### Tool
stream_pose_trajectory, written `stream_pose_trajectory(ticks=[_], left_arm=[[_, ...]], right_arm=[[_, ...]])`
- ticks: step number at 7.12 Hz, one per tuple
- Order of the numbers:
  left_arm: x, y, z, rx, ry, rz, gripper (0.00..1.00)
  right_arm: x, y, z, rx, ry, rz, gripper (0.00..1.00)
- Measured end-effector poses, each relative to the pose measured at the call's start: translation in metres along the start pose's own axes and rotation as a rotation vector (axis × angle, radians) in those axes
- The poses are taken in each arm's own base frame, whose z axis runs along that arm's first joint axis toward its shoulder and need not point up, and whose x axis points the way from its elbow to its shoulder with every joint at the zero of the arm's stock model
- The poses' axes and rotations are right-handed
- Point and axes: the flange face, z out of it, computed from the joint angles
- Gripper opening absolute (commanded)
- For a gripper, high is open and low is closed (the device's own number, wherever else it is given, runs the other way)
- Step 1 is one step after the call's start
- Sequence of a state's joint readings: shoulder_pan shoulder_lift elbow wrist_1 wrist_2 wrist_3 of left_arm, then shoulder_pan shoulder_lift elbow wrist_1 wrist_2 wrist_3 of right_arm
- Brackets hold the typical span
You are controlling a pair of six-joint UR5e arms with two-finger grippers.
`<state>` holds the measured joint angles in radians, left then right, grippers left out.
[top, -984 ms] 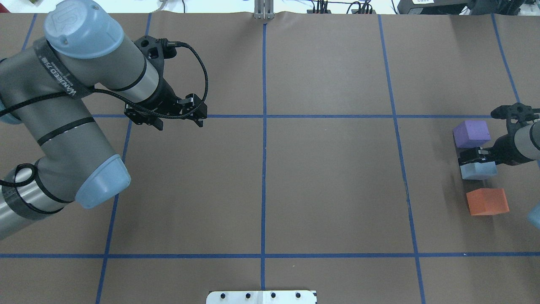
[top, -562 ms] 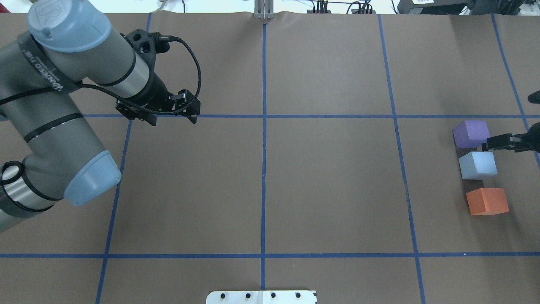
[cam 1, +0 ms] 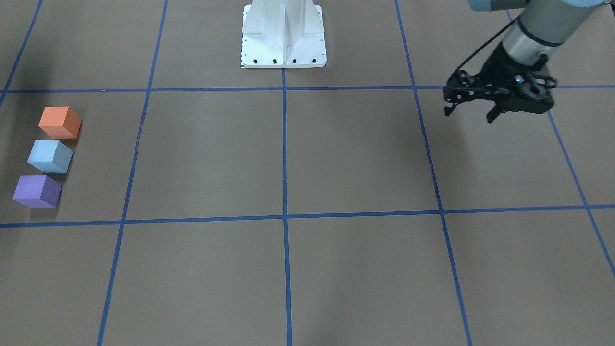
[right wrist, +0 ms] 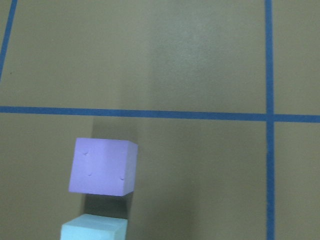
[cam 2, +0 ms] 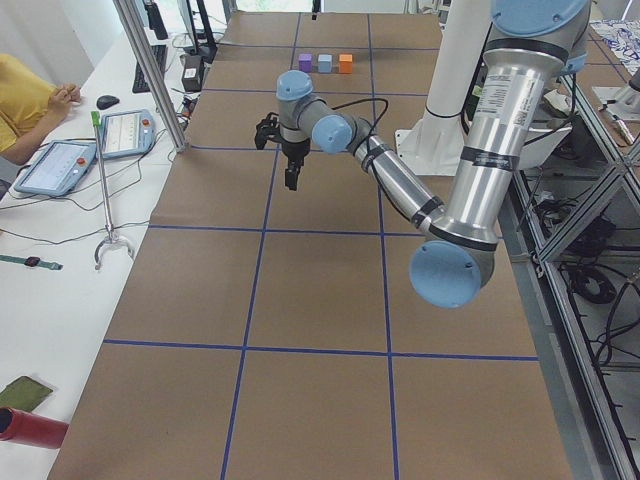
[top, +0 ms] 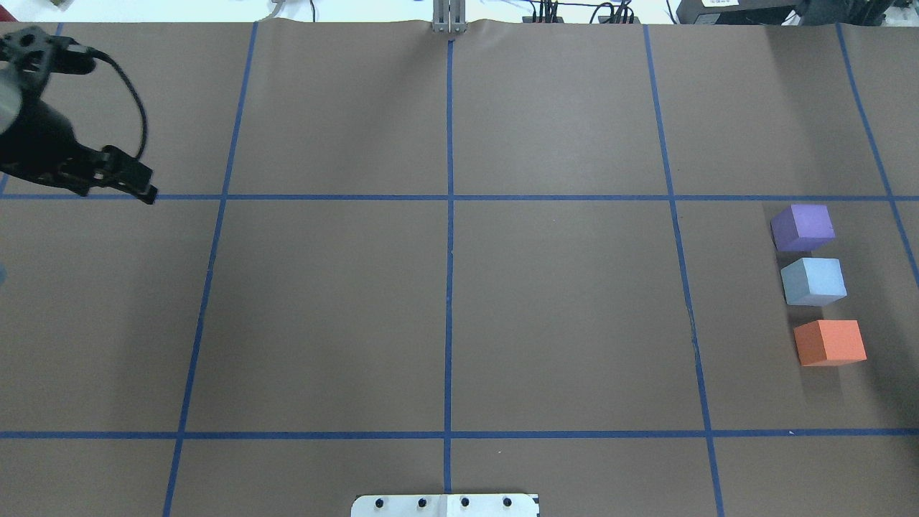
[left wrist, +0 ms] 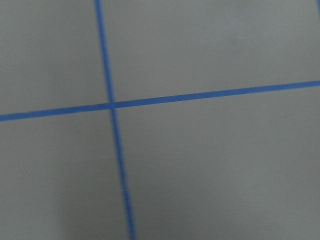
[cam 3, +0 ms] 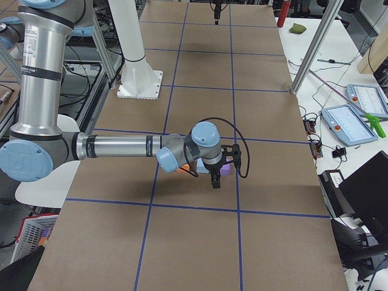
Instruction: Place blue block between orange and purple blocks
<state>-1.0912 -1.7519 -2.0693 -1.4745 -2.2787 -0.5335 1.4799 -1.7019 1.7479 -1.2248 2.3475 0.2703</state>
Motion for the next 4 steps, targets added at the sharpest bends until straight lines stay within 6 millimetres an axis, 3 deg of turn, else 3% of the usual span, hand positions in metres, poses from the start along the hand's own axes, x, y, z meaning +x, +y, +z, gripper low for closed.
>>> stream_pose_trajectory(ticks=[2, 4], left_arm=[[-0.149, 0.007, -0.021, -0.009, -0.021, 0.080, 1.00], [-0.260, 0.012, -0.025, -0.019, -0.020, 0.115, 1.00]], right_arm=[[0.029, -0.031, -0.054, -0.013, 0.007, -0.020, 1.00], [0.035, -0.045, -0.080, -0.025, 0.009, -0.029, 1.00]])
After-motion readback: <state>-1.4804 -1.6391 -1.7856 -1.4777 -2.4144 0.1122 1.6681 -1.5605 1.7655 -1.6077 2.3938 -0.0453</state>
